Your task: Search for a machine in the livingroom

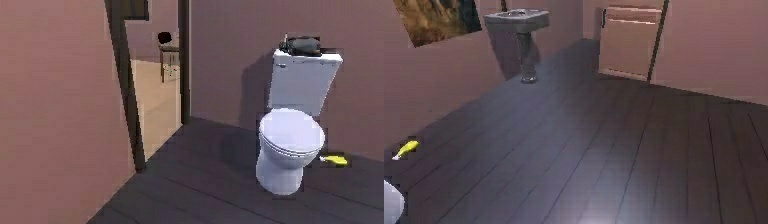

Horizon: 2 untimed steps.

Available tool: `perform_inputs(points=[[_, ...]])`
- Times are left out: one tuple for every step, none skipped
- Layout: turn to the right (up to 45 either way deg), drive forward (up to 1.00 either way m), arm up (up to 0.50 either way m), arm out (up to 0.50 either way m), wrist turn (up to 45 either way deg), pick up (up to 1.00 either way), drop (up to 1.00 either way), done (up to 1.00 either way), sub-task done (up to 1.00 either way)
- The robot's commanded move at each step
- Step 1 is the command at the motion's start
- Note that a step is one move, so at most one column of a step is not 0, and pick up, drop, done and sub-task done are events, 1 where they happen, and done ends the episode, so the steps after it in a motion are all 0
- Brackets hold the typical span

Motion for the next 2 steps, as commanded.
perform_inputs(points=[[0.0, 1.0, 0.0, 0.0, 0.0, 0.0, 0.0, 0.0, 0.0], [0.0, 0.85, 0.0, 0.0, 0.0, 0.0, 0.0, 0.0, 0.0]])
